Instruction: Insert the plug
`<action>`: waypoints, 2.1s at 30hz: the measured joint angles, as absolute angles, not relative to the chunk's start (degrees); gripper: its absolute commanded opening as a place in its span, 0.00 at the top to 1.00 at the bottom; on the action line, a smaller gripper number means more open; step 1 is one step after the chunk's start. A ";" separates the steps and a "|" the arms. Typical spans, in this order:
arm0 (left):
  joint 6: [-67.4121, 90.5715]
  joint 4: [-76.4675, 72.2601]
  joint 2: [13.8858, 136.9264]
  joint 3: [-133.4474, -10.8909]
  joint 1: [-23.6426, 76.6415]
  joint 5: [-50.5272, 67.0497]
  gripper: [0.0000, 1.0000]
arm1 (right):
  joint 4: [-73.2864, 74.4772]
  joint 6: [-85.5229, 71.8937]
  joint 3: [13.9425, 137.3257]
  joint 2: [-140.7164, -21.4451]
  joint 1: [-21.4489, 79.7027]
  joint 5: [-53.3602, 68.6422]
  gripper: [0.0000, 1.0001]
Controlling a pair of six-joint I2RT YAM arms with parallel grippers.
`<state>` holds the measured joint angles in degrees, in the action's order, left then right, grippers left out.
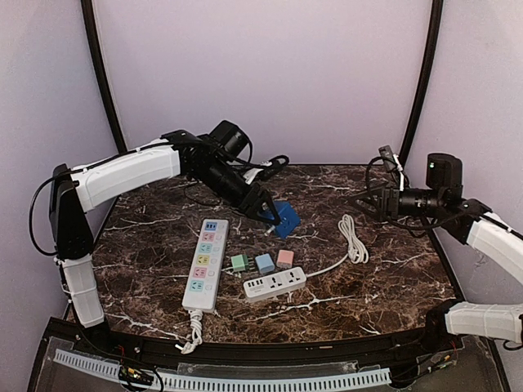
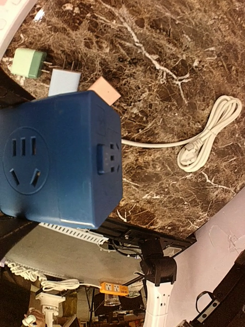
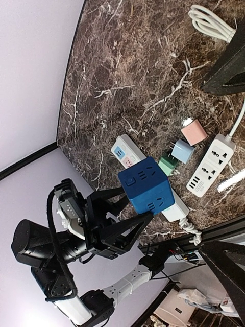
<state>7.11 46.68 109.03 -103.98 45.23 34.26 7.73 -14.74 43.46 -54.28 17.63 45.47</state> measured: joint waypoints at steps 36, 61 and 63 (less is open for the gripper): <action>14.26 37.01 106.08 -95.33 45.39 59.42 0.99 | -1.23 -18.74 42.17 -61.21 33.28 53.69 0.01; -4.56 43.48 103.90 -96.42 46.30 51.57 0.99 | 9.39 -2.50 58.39 -80.12 34.65 61.36 0.01; -4.56 43.44 103.90 -96.42 46.30 51.72 0.99 | 10.24 -1.37 58.61 -80.71 35.18 61.34 0.01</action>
